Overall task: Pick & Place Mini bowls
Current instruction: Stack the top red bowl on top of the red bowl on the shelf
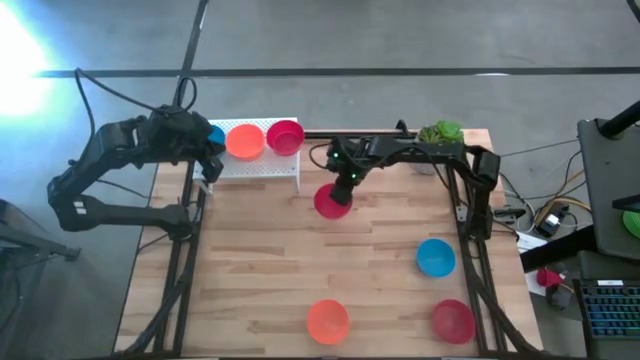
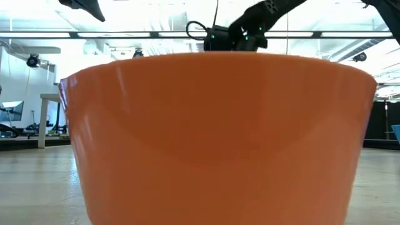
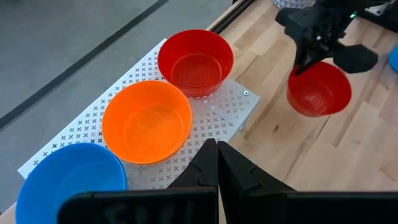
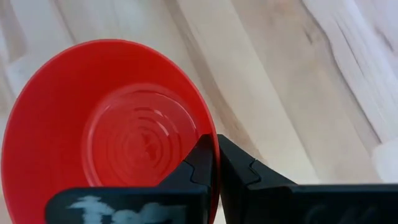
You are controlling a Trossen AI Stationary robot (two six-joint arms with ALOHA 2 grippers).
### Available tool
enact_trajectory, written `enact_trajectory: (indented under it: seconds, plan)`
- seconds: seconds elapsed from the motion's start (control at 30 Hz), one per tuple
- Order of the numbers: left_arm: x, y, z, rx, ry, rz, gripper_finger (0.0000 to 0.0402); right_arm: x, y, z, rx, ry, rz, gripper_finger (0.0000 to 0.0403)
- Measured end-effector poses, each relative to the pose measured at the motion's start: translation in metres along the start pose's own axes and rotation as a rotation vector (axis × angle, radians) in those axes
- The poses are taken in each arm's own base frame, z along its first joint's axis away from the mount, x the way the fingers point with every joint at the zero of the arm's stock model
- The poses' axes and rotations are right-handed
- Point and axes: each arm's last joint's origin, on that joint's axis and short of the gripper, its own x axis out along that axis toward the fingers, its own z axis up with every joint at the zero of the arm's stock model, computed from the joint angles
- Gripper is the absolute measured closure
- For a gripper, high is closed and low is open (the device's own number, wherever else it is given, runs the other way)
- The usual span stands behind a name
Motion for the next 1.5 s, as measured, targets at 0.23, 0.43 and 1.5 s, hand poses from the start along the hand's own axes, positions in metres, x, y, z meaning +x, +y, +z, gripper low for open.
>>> enact_trajectory:
  seconds: [0.23, 0.43, 1.5]
  plan:
    - [0.0, 0.0, 0.0, 0.0, 0.0, 0.0, 0.0402, 0.022, -0.007, -0.015, -0.051, 0.011, 0.001, 0.0395]
    - [0.0, 0.0, 0.0, 0.0, 0.0, 0.0, 0.0402, 0.031, -0.01, -0.024, -0.043, 0.013, 0.0, 0.0395]
    - [0.0, 0.0, 0.0, 0.0, 0.001, -0.001, 0.0402, 0.057, 0.023, -0.036, -0.13, 0.059, 0.06, 0.0322]
